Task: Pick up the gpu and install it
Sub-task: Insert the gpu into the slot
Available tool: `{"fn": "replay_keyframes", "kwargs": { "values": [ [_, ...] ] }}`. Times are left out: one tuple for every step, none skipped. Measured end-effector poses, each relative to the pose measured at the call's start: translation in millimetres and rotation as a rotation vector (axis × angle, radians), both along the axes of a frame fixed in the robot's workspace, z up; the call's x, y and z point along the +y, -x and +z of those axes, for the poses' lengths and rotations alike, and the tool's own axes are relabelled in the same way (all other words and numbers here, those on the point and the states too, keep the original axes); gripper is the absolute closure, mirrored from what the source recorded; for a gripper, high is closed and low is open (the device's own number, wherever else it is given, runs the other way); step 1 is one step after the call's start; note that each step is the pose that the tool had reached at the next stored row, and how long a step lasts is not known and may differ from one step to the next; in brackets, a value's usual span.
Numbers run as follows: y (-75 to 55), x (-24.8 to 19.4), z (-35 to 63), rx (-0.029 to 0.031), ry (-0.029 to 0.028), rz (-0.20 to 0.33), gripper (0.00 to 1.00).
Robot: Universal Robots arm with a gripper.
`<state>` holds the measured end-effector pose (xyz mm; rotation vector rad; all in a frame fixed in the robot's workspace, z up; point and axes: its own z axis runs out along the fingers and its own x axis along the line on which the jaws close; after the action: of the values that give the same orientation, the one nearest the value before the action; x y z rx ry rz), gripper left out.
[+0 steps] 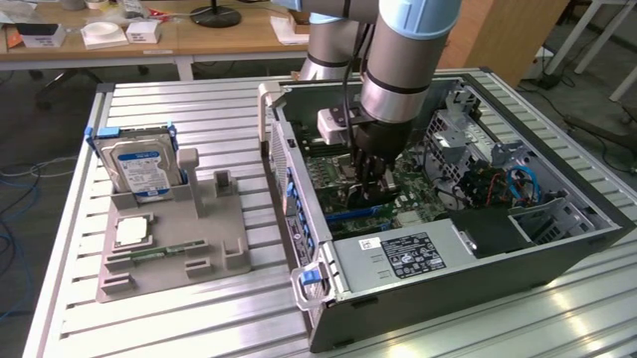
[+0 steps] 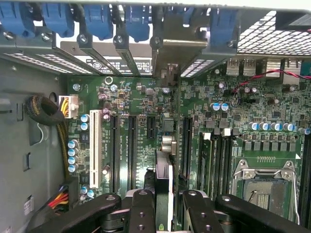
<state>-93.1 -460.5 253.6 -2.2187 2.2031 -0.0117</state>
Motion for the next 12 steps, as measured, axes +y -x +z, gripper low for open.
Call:
{"fn": "replay_keyframes", "kwargs": {
  "values": [
    [0.0,0.0,-0.2,0.0,-0.0002,0.0,0.73],
    [0.0,0.2,-0.6,-0.0001,-0.0005,0.0,0.73],
    [0.1,0.4,-1.1,-0.0001,-0.0007,0.0,0.73],
    [0.7,0.6,-1.5,-0.0001,-0.0006,0.0,0.73],
    [1.8,0.6,-1.8,-0.0001,-0.0006,0.0,0.73],
    [3.0,0.7,-2.1,-0.0001,-0.0006,0.0,0.73],
    [4.2,0.7,-2.6,-0.0005,-0.0006,0.0,0.73],
    [5.3,0.7,-3.1,-0.0005,-0.0007,0.0,0.73],
    [6.0,0.7,-3.5,-0.0003,-0.0004,0.0,0.73],
    [6.0,0.7,-3.6,0.0,-0.0005,0.0,0.73],
    [6.1,0.7,-3.6,0.0001,-0.0004,0.0,0.73],
    [6.2,0.7,-3.6,0.0,-0.0004,0.0,0.73]
  ]
}}
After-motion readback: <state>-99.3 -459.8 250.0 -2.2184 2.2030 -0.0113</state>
